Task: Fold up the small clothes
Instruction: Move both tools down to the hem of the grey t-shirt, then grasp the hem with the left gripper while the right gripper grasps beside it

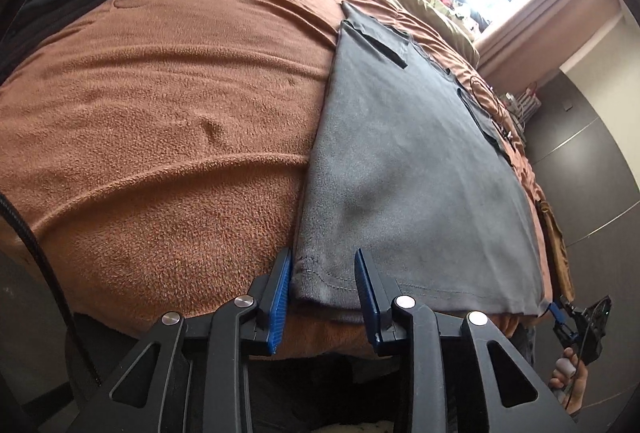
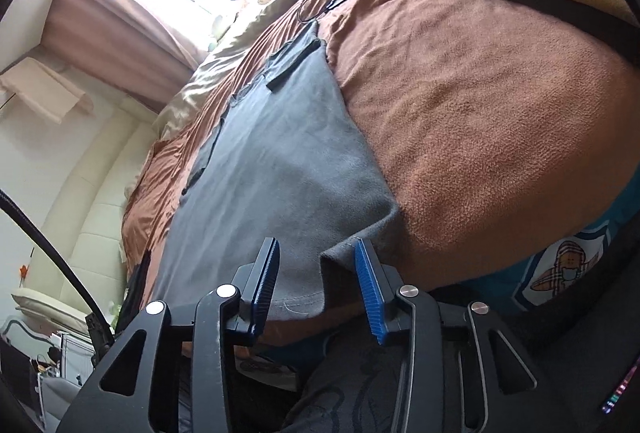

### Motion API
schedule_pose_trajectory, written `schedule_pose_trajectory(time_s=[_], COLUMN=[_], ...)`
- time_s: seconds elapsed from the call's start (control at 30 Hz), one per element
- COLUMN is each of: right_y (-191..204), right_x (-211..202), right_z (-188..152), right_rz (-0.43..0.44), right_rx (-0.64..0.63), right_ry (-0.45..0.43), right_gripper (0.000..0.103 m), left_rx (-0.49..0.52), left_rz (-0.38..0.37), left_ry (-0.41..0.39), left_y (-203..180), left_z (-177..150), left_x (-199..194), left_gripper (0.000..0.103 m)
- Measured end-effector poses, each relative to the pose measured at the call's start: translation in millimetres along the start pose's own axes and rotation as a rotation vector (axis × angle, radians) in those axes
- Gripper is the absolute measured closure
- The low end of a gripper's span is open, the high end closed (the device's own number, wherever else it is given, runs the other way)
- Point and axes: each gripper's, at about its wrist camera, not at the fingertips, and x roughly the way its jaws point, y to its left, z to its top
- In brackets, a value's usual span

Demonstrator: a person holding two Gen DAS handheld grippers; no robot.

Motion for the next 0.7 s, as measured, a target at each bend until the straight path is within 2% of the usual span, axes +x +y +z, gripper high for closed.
schedule_pose_trajectory(time_s=[0.23, 0.3, 0.33, 0.57, 0.7], right_y=[-9.8, -11.0, -10.3, -16.7, -17.2], right_x=[4.9, 4.5, 4.5, 12.6, 16.6], right_z=[-5.9, -7.5, -8.7, -5.9, -1.3], right_rz=[-0.095, -0.107, -0.109, -0.053, -0.06], right_rx=[0.027, 0.047, 0.058, 0.132, 0.139], right_ry=[0.04, 0.044, 0.047, 0.059, 0.075], right_gripper=[0.066, 0.066, 0.066, 0.066, 0.066], left_rx=[-0.017, -0.02, -0.017, -0.032, -0.039], left_rz=[0.004, 0.017, 0.039, 0.054, 0.041], left_ry=[-0.008, -0.015, -0.021, -0.029, -0.032], left_y=[-2.6, -3.0, -3.0, -1.0, -0.6], left_z=[-1.2, -0.5, -0.4, 1.6, 6.2], left_x=[1.6, 2.9, 2.6, 8.2, 7.0], left_gripper=[0.07, 0.075, 0.081, 0.09, 0.096])
